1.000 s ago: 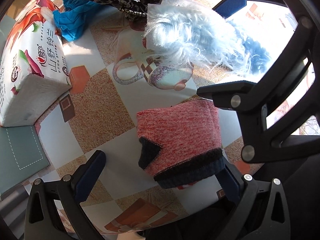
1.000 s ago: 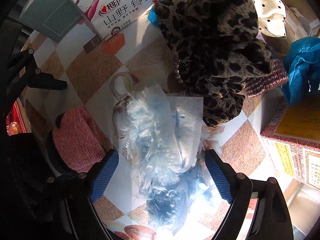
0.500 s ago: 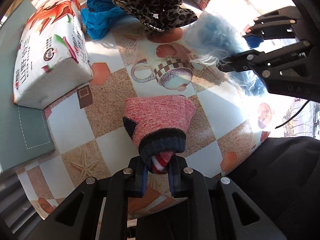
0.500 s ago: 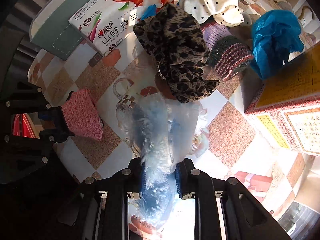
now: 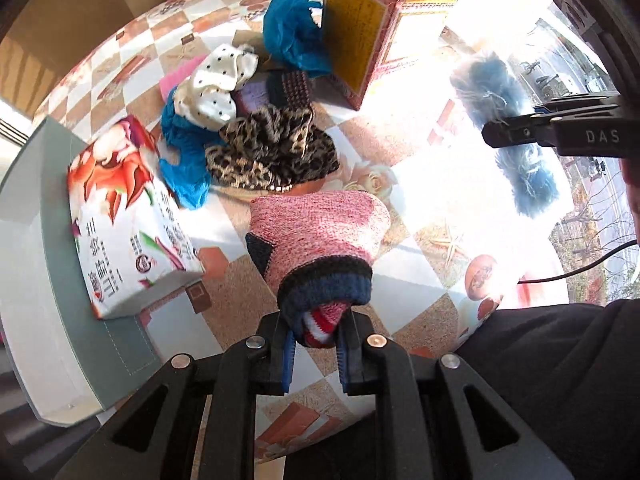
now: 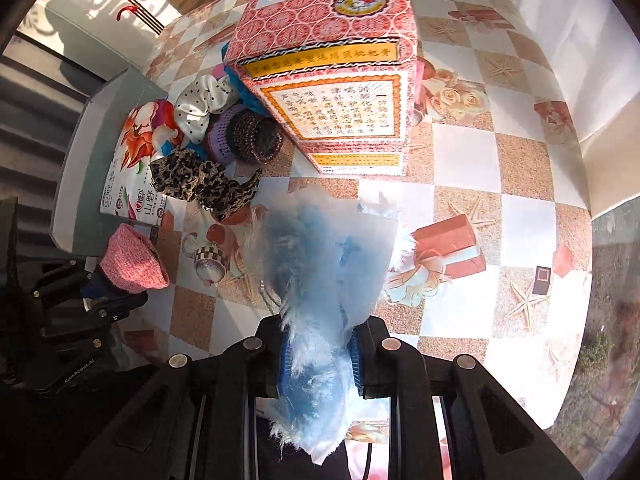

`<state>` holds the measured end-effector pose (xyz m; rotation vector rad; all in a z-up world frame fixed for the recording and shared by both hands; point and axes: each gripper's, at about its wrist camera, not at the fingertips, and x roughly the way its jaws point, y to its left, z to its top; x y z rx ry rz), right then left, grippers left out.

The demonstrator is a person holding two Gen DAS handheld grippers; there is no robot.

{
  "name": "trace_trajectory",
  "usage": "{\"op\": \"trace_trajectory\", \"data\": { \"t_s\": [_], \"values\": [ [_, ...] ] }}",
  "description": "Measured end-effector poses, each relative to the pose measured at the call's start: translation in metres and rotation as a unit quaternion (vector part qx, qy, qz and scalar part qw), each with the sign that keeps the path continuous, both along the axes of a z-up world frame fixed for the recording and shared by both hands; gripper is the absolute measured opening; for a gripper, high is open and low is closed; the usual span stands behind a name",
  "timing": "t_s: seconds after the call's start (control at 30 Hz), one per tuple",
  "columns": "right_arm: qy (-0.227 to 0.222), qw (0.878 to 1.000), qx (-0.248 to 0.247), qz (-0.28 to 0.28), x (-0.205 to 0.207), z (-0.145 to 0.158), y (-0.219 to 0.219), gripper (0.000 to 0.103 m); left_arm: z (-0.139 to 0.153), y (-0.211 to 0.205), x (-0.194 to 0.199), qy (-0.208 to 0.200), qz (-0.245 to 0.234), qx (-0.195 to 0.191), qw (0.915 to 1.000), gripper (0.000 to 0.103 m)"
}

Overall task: Organize soft objects
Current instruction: 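Lift both held items and carry them over the open white box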

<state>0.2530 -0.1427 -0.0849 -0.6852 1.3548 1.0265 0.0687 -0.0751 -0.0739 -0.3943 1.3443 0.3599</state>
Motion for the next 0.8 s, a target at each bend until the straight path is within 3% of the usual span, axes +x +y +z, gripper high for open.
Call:
{"op": "trace_trajectory", "data": {
  "t_s": [0.17,0.37,0.47,0.57,0.8],
  "values": [
    [-0.021,0.993,0.044,-0.109,0.040,0.063,0.004,0.024,0.053,0.022,0.057,-0.029,-0.013,0.043,0.9986,0.019],
    [-0.068,0.982,0.103,-0.141,0.065,0.120,0.053,0.025,0.100,0.075,0.100,-0.068,0.023,0.075,0.9946,0.019],
    [-0.076,0.983,0.102,-0.133,0.059,0.133,0.085,0.025,0.107,0.099,0.093,-0.060,0.054,0.090,0.9927,0.019],
    [-0.064,0.985,0.106,-0.118,0.036,0.138,0.113,0.025,0.109,0.127,0.070,-0.061,0.106,0.081,0.9893,0.020],
    [-0.015,0.994,0.093,-0.056,-0.048,0.119,0.157,0.025,0.090,0.167,0.001,-0.051,0.199,0.054,0.9772,0.020]
  ]
}}
